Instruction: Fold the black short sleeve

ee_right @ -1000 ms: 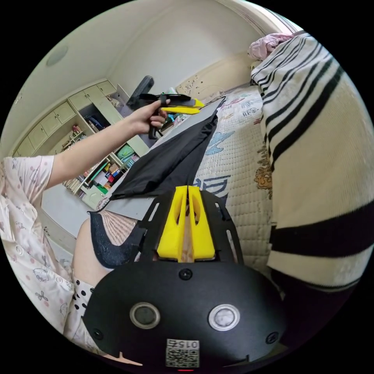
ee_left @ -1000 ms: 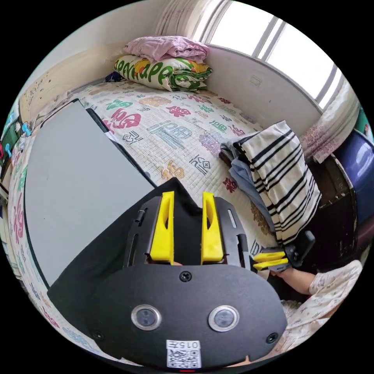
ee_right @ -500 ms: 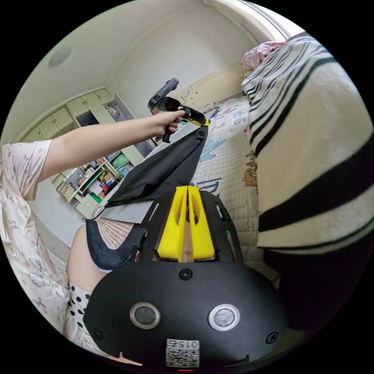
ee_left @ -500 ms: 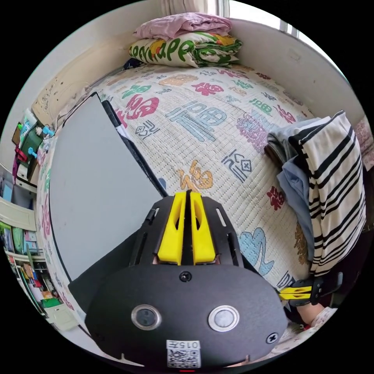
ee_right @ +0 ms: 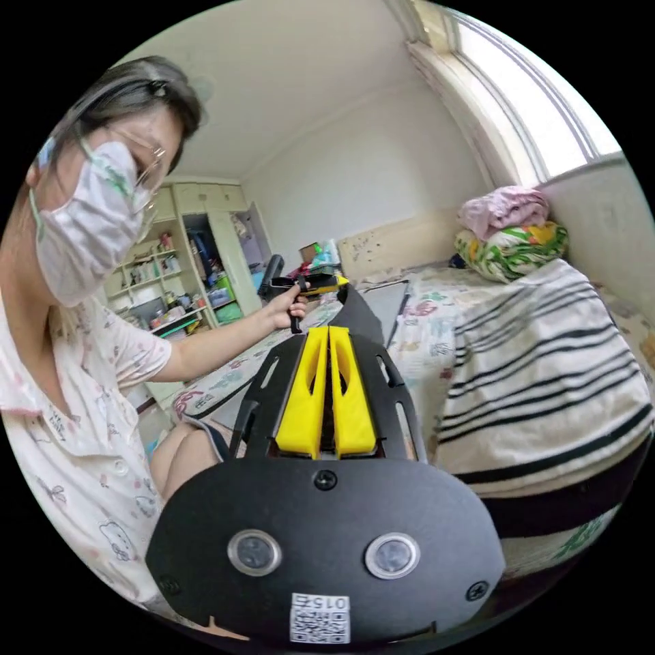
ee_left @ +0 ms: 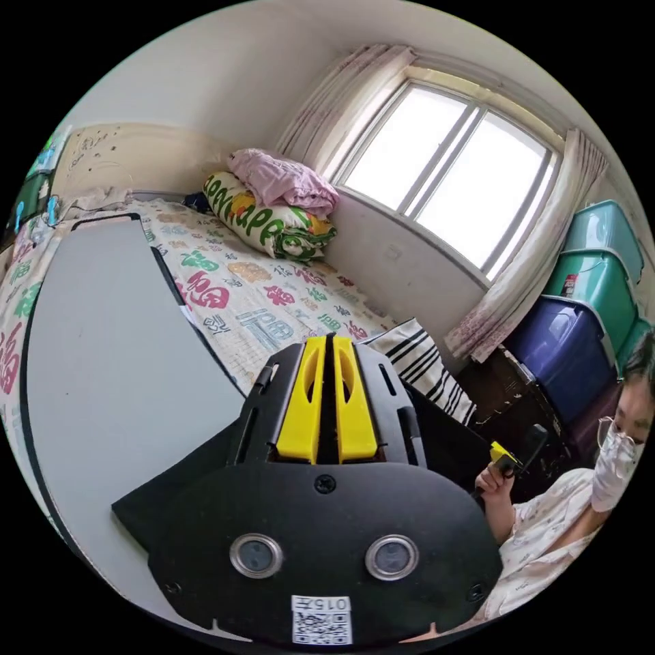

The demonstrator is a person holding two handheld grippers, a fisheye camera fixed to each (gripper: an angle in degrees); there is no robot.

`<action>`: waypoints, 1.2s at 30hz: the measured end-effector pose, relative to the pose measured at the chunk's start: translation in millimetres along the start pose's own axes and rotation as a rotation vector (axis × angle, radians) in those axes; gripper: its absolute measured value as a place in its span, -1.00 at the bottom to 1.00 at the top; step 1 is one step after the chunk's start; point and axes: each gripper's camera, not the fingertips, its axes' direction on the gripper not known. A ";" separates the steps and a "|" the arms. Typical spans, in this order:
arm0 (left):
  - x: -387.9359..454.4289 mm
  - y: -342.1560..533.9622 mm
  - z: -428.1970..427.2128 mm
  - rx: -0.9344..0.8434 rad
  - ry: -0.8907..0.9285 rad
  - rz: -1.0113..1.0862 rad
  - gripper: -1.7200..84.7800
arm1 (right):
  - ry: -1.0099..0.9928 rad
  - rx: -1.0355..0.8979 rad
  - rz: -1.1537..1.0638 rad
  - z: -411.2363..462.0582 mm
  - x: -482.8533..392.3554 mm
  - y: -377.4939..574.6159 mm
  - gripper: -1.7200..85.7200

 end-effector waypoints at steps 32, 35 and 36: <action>-190.8 336.4 39.0 -0.246 -0.332 -0.258 -0.92 | -0.435 -0.943 -0.107 432.2 -23.0 134.0 -0.97; -175.1 371.7 25.4 -0.184 -0.296 -0.286 -0.81 | -0.662 -0.993 -0.071 433.1 4.6 103.7 -0.97; -165.7 394.5 15.0 -0.146 -0.258 -0.312 -0.78 | -0.703 -0.986 -0.066 430.5 12.1 95.1 -0.97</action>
